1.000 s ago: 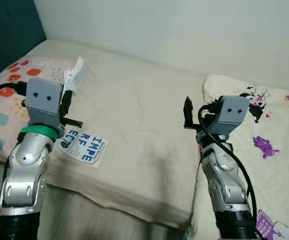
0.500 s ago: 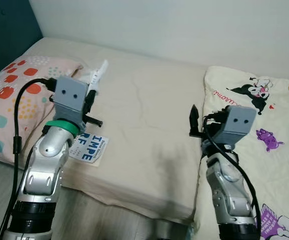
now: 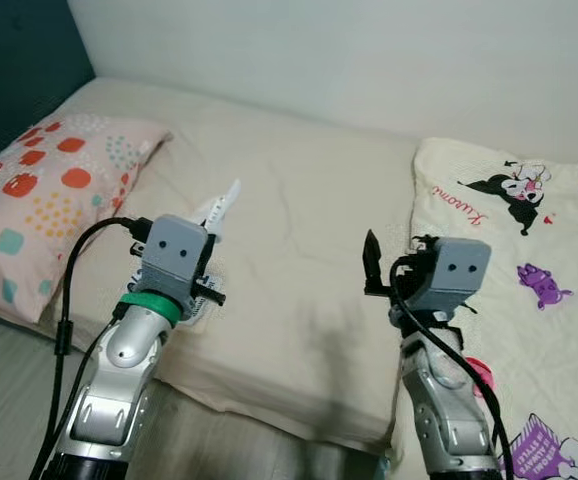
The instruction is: Clean up the room
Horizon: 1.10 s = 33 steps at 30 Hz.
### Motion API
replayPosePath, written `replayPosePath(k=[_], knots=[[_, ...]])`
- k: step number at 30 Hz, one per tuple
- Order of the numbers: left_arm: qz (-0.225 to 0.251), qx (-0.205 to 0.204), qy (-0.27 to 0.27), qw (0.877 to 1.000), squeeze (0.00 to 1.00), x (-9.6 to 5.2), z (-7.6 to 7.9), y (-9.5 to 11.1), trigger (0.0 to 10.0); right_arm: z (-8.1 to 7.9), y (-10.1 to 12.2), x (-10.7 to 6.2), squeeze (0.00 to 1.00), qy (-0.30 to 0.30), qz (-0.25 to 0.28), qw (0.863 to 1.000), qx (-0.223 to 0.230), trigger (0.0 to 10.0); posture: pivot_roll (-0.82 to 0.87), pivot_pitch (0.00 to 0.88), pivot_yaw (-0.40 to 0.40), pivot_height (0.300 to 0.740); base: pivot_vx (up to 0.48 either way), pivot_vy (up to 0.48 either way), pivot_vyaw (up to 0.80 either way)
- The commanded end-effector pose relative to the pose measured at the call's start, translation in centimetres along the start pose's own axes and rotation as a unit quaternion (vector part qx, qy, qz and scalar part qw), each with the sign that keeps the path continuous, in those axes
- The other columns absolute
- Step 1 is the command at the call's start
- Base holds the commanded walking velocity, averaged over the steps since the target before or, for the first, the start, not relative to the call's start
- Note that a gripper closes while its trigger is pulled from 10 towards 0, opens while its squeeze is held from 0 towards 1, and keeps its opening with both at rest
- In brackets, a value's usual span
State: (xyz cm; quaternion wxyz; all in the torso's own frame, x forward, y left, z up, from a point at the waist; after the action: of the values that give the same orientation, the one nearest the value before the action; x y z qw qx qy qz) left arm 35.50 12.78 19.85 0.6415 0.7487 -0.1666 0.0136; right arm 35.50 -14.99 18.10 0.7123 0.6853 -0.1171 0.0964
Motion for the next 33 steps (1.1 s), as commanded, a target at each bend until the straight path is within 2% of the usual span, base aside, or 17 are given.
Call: replayPosePath(k=[1,8,20,33], knots=[[-0.005,0.004,-0.001,1.0,0.0,0.0,-0.2,-0.4,10.0,-0.4,-0.4,0.0,0.0,-0.002,-0.005,1.0,0.002,10.0,-0.03,0.08,0.055,0.74,0.0,0.0,0.0],[0.001,0.005,0.014,1.0,0.0,0.5,-0.9,0.0,10.0,-1.5,-0.4,0.1,0.0,0.014,-0.003,1.0,0.008,10.0,-0.02,0.072,0.054,0.74,0.0,0.0,0.0],[0.004,0.006,0.012,1.0,0.0,0.5,-0.8,0.1,10.0,-0.7,-0.6,0.3,0.0,0.009,-0.002,1.0,0.0,10.0,-0.01,0.077,0.05,0.74,0.0,0.0,0.0],[-0.006,-0.013,0.02,1.0,0.0,0.1,-0.4,-0.6,10.0,-0.4,-0.5,0.5,0.0,0.003,-0.001,1.0,-0.005,10.0,-0.02,0.082,0.043,0.74,0.0,0.0,0.0]])
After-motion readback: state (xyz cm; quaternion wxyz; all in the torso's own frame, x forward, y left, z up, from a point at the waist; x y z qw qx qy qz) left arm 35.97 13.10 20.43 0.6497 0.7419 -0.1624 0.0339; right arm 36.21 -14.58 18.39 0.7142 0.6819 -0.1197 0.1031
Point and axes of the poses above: a point about 5 cm out from each wrist's last joint towards the gripper, its own x axis pointing out of the wrist towards the gripper, its own y axis along the axis of the wrist's last joint, z = x × y, the point moved 5 cm from there along x, pointing out of the wrist towards the gripper, and after that the axes turned 6 degrees about -x, right-handed, at the moved point
